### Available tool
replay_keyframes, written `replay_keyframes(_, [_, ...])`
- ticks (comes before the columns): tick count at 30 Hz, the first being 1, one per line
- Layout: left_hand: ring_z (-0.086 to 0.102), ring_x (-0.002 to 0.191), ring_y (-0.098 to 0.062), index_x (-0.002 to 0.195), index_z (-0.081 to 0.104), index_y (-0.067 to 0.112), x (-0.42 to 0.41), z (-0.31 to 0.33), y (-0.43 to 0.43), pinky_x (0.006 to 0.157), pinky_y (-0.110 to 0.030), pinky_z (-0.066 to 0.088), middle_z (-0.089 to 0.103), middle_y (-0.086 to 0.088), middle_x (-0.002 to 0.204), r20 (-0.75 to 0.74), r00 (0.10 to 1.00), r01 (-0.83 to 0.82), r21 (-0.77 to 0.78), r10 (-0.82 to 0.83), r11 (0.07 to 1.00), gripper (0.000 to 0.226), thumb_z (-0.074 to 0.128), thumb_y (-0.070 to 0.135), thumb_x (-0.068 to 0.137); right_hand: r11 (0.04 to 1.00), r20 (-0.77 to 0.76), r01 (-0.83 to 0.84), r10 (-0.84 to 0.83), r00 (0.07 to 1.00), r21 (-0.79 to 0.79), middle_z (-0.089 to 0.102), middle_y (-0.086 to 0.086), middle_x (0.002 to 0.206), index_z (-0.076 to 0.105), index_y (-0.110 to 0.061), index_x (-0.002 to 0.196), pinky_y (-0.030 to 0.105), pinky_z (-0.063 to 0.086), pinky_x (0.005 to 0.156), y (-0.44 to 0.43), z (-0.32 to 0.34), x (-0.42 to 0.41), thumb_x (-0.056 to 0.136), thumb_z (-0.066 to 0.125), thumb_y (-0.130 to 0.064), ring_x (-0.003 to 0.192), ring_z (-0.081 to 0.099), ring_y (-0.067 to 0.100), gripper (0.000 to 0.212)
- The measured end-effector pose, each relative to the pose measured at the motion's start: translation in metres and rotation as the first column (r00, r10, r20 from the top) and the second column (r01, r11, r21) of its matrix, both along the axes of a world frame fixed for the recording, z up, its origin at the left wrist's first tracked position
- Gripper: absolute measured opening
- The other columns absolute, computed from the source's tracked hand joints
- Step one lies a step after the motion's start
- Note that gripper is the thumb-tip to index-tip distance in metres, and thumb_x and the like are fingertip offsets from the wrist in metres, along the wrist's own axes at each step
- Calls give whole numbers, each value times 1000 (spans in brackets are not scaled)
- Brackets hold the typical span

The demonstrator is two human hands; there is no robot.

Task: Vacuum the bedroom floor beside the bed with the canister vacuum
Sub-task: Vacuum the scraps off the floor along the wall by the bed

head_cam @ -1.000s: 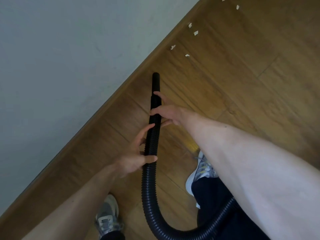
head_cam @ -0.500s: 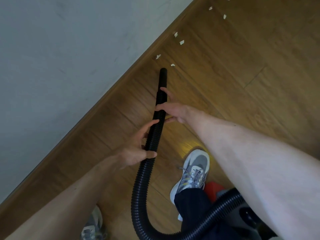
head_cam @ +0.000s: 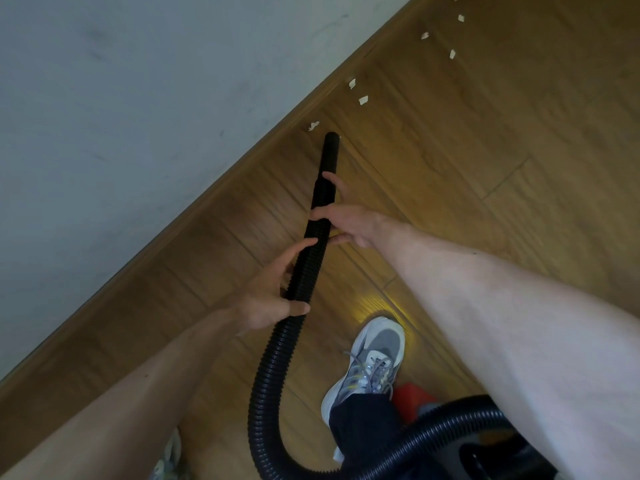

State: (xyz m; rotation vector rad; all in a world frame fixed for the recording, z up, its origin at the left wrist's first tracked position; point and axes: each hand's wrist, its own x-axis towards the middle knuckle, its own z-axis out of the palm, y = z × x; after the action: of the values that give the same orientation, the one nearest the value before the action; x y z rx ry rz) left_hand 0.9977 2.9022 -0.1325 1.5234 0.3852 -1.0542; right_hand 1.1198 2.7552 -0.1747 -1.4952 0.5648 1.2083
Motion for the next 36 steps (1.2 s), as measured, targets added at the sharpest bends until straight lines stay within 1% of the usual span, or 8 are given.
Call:
replay_keyframes(8, [44, 122, -3, 137, 30, 63, 0, 3, 12, 101, -31, 47, 46, 14, 134, 4, 999, -51, 33, 51, 998, 99, 75, -3, 79, 997, 15, -72, 71, 997, 40, 48, 6, 140, 24, -46, 151, 30, 61, 61, 20, 1, 10, 87, 67, 1, 102, 60, 19, 91])
replay_keyframes(11, [46, 120, -5, 134, 30, 66, 1, 3, 13, 97, -28, 49, 47, 12, 131, -4, 998, -56, 37, 57, 998, 98, 75, -2, 80, 995, 12, -92, 92, 996, 48, 47, 6, 138, 22, -45, 152, 28, 60, 57, 22, 2, 13, 89, 65, 2, 94, 60, 16, 90])
replay_keyframes(18, [45, 119, -1, 140, 29, 58, 9, -1, -2, 92, -20, 47, 46, 15, 130, -6, 999, -38, 42, 38, 998, 98, 74, -4, 80, 994, 17, -102, 101, 995, 38, 45, 5, 141, 22, -47, 151, 32, 61, 64, 8, 0, 20, 89, 64, 3, 96, 58, 15, 90])
replay_keyframes(21, [43, 119, 1, 143, 27, 56, 17, -2, -12, 87, -15, 46, 45, 16, 130, -5, 1000, -10, 47, 10, 999, 98, 74, -4, 81, 996, 14, -85, 84, 996, 32, 46, 5, 139, 23, -48, 151, 31, 62, 62, -3, -1, 26, 90, 63, 3, 97, 58, 16, 89])
replay_keyframes(25, [44, 121, -5, 142, 27, 57, 32, -6, -26, 93, -23, 48, 47, 10, 131, 2, 1000, 31, 60, -31, 998, 99, 74, -3, 80, 998, 19, -66, 66, 998, 12, 47, 3, 131, 23, -48, 151, 27, 60, 56, -22, -2, 36, 90, 63, 3, 92, 57, 13, 88])
replay_keyframes(29, [45, 119, -8, 142, 27, 58, 50, -11, -41, 102, -36, 49, 47, 9, 130, 25, 998, 56, 58, -58, 997, 100, 74, -4, 79, 999, 31, -34, 34, 999, -1, 47, 1, 131, 24, -48, 151, 31, 61, 64, -41, -5, 52, 89, 65, 2, 94, 58, 13, 90])
replay_keyframes(32, [44, 120, -9, 142, 27, 58, 65, -14, -52, 102, -37, 49, 46, 12, 133, 54, 995, 81, 51, -84, 995, 100, 74, -4, 78, 1000, 43, -8, 8, 999, -10, 47, 2, 134, 25, -48, 151, 38, 62, 76, -55, -6, 65, 88, 65, 2, 96, 57, 14, 90])
replay_keyframes(36, [47, 117, -12, 141, 26, 60, 81, -13, -61, 93, -33, 53, 46, 14, 127, 22, 993, 119, 26, -120, 993, 100, 74, -4, 80, 1000, 38, 4, -3, 999, -14, 47, 4, 136, 25, -48, 151, 40, 61, 77, -67, -5, 76, 89, 65, 2, 98, 58, 18, 89])
